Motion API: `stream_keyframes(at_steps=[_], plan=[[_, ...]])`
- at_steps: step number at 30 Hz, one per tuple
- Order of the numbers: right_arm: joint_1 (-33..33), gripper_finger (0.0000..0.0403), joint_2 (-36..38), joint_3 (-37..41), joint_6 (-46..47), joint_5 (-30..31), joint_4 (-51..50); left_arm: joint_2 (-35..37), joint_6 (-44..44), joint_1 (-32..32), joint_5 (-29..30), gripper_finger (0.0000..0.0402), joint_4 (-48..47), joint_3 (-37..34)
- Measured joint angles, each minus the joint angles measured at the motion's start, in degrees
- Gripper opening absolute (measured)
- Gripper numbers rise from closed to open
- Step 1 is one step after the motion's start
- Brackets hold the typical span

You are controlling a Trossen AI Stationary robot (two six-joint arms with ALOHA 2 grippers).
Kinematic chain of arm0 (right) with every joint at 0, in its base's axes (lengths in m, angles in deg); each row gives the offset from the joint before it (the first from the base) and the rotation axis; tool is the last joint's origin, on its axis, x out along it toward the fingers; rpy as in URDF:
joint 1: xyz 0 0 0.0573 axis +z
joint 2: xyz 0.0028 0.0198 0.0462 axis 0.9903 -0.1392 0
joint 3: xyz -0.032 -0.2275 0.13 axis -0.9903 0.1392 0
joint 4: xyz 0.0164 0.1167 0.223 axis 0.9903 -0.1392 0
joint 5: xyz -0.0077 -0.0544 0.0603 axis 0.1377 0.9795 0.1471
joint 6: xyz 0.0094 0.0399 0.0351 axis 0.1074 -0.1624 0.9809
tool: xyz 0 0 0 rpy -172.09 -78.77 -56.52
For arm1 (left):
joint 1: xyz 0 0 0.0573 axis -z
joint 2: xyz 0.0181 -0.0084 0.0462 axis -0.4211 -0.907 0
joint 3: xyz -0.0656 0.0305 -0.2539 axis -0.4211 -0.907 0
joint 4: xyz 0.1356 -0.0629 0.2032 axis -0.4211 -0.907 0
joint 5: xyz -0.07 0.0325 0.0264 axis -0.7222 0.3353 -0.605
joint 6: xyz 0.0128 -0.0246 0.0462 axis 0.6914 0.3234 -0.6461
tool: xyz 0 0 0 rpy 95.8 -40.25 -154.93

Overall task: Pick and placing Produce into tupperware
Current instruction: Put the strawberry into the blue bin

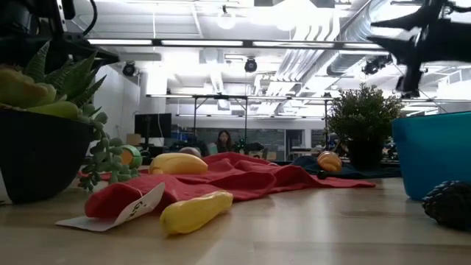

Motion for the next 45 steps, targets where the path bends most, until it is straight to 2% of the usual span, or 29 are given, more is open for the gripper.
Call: stream_keyframes(at_steps=[4, 10, 16, 19, 25, 28, 32, 39, 45], plan=[[0.0, 0.0094, -2.1, -4.4, -6.2, 2.6, 2.1, 0.0, 0.2, 0.0, 3.8, 0.0001, 1.1, 0.0], [0.0, 0.0094, -13.2, -16.0, -14.5, 1.0, -4.2, 0.0, 0.3, 0.0, 4.2, 0.0001, 4.2, 0.0], [0.0, 0.0094, -27.5, -33.4, -20.9, -4.4, -29.3, 0.0, 0.3, 0.0, 2.1, 0.0001, 5.5, 0.0], [0.0, 0.0094, -33.9, -42.2, -21.2, -6.6, -42.8, 0.0, 0.3, 0.0, 1.4, 0.0001, 5.5, 0.0], [0.0, 0.0094, -43.9, -56.0, -16.2, -9.4, -63.5, 0.0, 0.3, 0.0, 1.4, 0.0001, 5.5, 0.0], [0.0, 0.0094, -47.6, -61.1, -7.9, -10.0, -72.2, 0.0, 0.3, 0.0, 1.4, 0.0001, 5.4, 0.0], [0.0, 0.0094, -51.7, -64.9, -0.3, -10.1, -83.1, 0.0, 0.3, 0.0, 1.4, 0.0001, 5.4, 0.0], [1.4, 0.0094, -57.4, -65.3, 7.2, -12.7, -98.7, 0.0, 0.3, 0.0, 1.3, 0.0001, 5.0, 0.0], [3.5, 0.0094, -62.4, -65.3, 5.7, -14.1, -99.7, 0.0, 0.3, 0.0, 1.3, 0.0001, 5.0, 0.0]])
